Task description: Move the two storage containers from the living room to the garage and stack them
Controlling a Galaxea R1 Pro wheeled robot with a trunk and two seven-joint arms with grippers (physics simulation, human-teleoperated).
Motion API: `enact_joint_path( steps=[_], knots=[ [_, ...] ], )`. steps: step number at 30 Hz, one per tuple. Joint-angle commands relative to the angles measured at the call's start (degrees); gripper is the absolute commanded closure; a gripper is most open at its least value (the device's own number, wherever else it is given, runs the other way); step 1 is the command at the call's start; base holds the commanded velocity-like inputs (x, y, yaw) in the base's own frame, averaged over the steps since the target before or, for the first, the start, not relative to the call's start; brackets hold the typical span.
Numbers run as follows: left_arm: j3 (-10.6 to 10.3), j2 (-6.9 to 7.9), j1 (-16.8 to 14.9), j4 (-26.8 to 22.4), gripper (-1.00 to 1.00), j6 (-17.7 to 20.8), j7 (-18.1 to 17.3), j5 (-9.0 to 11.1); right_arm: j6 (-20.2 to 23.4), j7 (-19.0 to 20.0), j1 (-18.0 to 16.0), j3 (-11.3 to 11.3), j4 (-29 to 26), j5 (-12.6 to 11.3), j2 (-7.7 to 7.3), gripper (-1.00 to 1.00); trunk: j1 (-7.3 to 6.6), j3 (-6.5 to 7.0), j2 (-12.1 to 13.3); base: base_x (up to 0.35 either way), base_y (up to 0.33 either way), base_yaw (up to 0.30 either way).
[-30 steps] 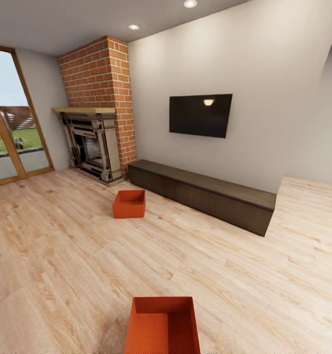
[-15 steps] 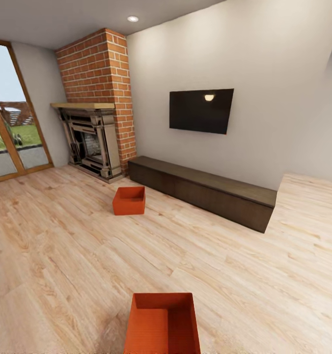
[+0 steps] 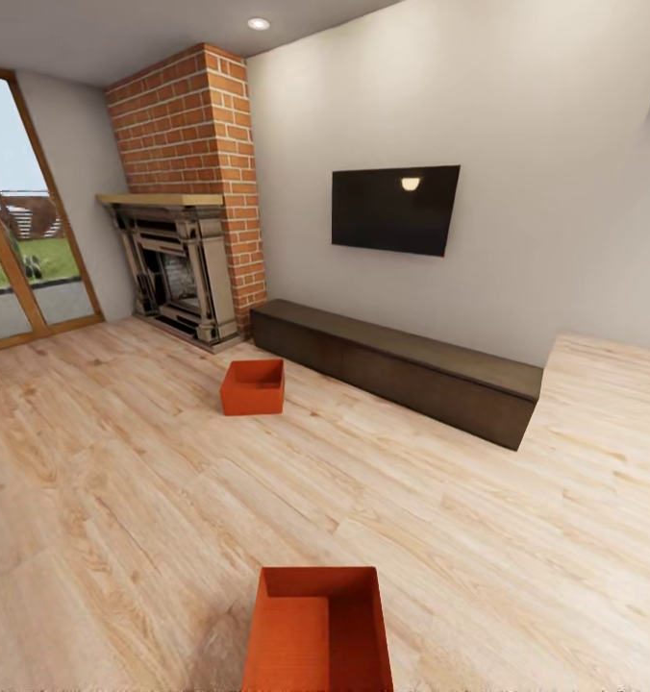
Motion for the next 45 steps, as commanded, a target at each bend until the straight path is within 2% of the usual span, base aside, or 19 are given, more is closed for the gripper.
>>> enact_joint_path(
  steps=[1,45],
  knots=[
    [0.3,-0.02,0.0,0.0,-1.00,-0.2,0.0,0.1,-0.3,-0.1,-0.1,0.5,0.2,-0.5,0.01,-1.00,0.00,-0.14,0.0,0.000,0.000,0.000],
    [0.3,-0.02,0.0,0.0,-1.00,-0.2,0.0,0.1,-0.3,-0.1,-0.1,1.0,0.1,0.2,0.34,-1.00,0.00,-4.18,0.0,0.000,0.000,0.000]
  ],
)
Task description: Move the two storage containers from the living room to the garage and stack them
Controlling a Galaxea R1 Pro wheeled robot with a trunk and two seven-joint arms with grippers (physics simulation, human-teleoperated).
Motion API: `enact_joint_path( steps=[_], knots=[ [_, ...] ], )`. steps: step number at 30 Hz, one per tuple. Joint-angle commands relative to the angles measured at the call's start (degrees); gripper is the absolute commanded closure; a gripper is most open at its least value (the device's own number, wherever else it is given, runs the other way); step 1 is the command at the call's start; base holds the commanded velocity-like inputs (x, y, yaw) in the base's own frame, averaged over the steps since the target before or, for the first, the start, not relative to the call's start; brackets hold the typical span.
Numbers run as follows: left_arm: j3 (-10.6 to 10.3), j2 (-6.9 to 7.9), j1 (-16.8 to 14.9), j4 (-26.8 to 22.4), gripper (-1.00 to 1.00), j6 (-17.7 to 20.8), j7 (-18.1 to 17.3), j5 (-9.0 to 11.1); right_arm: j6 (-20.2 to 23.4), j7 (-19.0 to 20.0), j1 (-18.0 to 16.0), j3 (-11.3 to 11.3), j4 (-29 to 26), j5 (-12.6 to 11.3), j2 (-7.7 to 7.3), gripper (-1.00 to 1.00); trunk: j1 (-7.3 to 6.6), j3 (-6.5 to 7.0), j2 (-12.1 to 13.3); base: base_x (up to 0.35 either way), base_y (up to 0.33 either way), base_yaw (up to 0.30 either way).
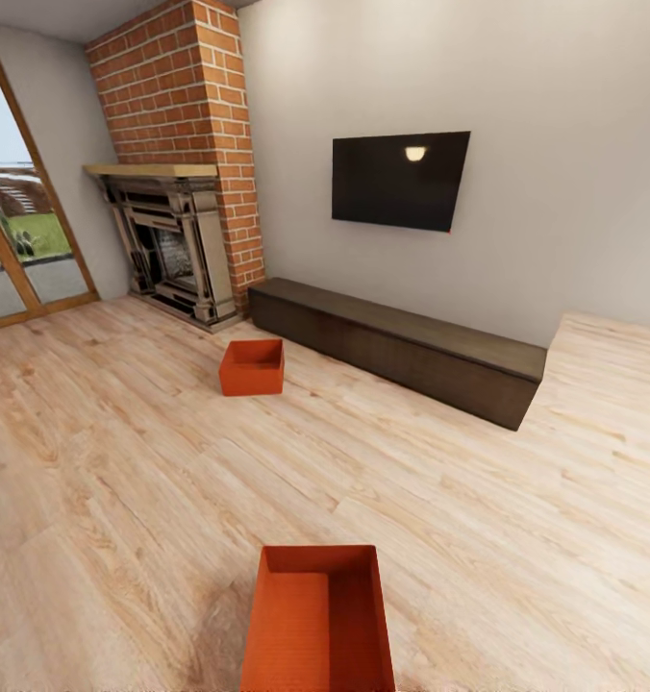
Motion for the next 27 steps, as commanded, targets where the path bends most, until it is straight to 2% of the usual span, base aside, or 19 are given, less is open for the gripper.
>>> enact_joint_path(
  steps=[1,14,27],
  knots=[
    [0.3,-0.03,0.0,0.0,-1.00,-0.2,0.0,0.1,-0.3,0.0,-0.1,0.5,0.2,-0.5,0.02,-1.00,0.00,-0.14,0.0,0.000,0.000,0.000],
    [0.7,-0.66,0.0,-1.7,-1.00,-0.1,-0.2,0.5,-0.3,0.0,-0.1,0.5,0.2,-0.5,0.12,-1.00,0.00,-1.34,0.0,0.000,0.000,0.000],
    [0.5,-0.14,0.0,-1.5,-1.00,-0.1,0.1,0.4,-0.3,0.1,-0.1,0.6,0.2,-0.6,0.00,-1.00,0.00,-2.50,0.0,0.000,0.000,0.000]
  ],
)
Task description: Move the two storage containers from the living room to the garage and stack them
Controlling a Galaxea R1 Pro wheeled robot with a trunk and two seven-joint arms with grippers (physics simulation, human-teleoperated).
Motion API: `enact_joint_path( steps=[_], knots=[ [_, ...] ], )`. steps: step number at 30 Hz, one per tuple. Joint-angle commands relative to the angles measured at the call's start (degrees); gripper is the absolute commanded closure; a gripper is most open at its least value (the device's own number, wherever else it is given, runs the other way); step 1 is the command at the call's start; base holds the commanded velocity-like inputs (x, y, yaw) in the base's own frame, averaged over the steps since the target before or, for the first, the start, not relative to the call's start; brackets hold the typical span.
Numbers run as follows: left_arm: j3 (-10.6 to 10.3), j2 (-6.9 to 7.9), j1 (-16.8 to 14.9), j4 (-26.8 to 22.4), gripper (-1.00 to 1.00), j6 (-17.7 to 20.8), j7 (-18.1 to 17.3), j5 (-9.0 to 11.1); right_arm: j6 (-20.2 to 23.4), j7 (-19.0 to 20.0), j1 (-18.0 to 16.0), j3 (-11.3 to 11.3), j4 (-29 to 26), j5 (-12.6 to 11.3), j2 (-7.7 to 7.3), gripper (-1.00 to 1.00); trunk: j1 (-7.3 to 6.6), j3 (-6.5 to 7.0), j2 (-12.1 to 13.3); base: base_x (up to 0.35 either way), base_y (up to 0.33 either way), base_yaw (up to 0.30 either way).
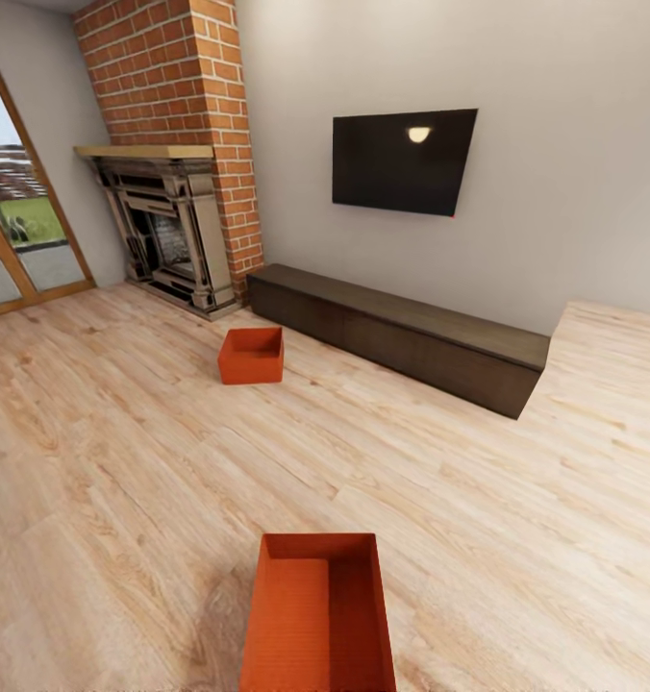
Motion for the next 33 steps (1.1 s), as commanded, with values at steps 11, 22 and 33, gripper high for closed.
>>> enact_joint_path(
  steps=[11,22,33],
  knots=[
    [0.3,0.09,0.0,0.0,-1.00,-0.2,0.0,0.1,-0.3,-0.1,-0.1,0.4,0.2,-0.7,-0.05,-1.00,0.00,-0.89,0.0,0.000,0.000,0.000],
    [0.3,0.05,0.0,0.0,-1.00,-0.2,0.0,0.1,-0.3,0.0,-0.1,0.4,0.2,-0.7,-0.07,-1.00,0.00,-1.88,0.0,0.000,0.000,0.000],
    [0.3,0.02,0.0,0.0,-1.00,-0.2,0.0,0.2,-0.3,-0.1,-0.1,0.4,0.2,-0.8,-0.06,-1.00,0.00,-2.88,0.0,0.000,0.000,0.000]
  ],
)
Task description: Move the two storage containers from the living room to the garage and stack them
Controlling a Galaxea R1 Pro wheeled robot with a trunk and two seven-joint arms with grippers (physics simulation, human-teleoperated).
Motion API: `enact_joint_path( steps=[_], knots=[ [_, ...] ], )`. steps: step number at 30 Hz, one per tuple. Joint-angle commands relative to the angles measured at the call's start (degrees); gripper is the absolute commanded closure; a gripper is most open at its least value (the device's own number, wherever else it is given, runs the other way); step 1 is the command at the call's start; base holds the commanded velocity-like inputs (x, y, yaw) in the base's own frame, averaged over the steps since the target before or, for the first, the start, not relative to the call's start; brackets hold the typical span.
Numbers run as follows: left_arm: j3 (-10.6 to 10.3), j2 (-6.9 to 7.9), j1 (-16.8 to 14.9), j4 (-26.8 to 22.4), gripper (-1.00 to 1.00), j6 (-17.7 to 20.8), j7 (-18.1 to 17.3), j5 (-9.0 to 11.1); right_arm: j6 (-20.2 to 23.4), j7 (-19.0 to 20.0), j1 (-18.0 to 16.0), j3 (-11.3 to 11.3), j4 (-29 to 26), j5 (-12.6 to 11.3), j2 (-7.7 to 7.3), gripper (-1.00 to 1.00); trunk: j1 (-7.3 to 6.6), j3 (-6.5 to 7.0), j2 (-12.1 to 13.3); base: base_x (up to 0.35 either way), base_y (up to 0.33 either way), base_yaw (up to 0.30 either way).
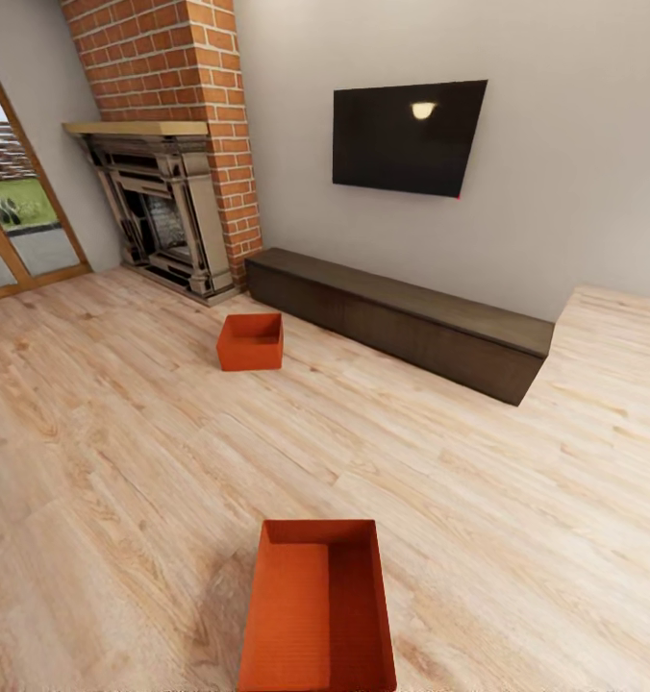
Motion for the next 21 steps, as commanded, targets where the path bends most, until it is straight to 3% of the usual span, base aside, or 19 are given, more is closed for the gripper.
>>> enact_joint_path(
  steps=[1,21],
  knots=[
    [0.3,-0.02,0.0,0.0,-1.00,-0.1,0.0,0.1,-0.3,-0.1,-0.1,0.5,0.2,-0.6,0.02,-1.00,0.00,-0.13,0.0,0.000,0.000,0.000],
    [0.4,0.03,0.0,0.0,-1.00,-0.1,0.0,0.1,-0.3,-0.1,-0.1,0.5,0.2,-0.5,0.02,-1.00,0.00,-1.95,0.0,0.000,0.000,0.000]
  ],
)
